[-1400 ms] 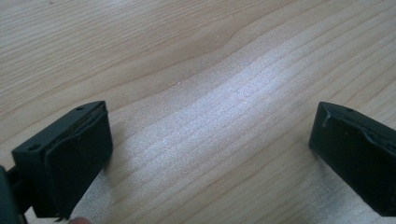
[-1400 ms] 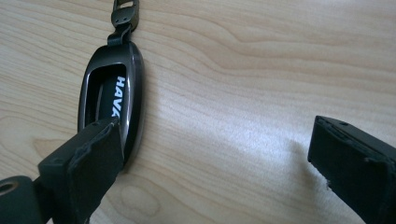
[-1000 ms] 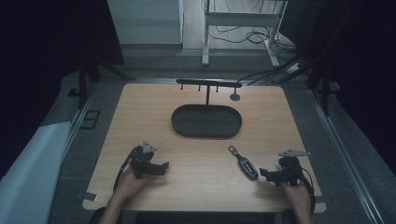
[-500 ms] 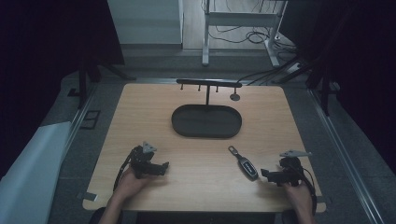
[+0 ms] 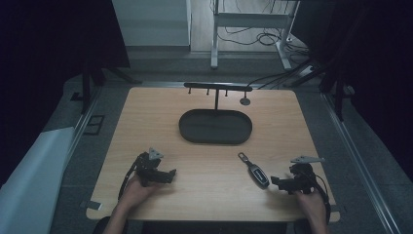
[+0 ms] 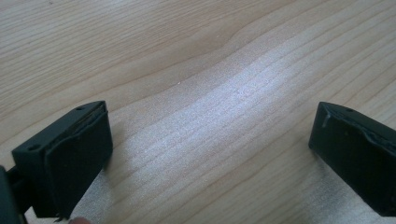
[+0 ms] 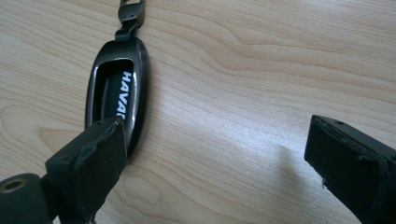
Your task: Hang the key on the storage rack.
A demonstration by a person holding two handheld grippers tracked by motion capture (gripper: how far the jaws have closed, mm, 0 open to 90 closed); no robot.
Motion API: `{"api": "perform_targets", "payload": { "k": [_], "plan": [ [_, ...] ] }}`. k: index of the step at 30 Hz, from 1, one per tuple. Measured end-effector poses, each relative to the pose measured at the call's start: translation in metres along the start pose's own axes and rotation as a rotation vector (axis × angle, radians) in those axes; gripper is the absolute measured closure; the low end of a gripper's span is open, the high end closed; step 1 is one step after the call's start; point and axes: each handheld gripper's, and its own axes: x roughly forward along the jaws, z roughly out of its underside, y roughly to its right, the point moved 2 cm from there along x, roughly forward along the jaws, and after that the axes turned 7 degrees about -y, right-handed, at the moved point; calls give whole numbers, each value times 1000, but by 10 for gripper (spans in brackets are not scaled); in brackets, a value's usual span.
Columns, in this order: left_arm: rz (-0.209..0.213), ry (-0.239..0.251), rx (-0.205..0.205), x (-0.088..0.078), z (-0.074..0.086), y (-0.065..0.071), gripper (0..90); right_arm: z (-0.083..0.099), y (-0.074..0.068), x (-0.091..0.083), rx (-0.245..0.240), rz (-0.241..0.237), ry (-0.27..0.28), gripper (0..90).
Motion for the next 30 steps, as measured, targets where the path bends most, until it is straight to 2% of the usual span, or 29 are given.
{"api": "perform_targets", "payload": {
  "k": [8,12,13,21,26,30],
  "plan": [
    [0,1,0,0,0,0,0,-7,-9,1,-25,-18,-17,56],
    [1,-1,3,0,1,1,0,-10,-14,3,-41,-27,-48,63],
    [2,-2,4,0,0,1,0,-11,-18,4,-56,-28,-75,68],
    [4,0,6,0,1,1,0,-13,-25,6,-77,-42,-119,78],
    [5,-1,8,0,1,1,0,-21,-31,5,-104,-46,-131,80],
    [5,-1,8,0,1,1,0,-33,-39,5,-152,-55,-149,80]
  ]
}}
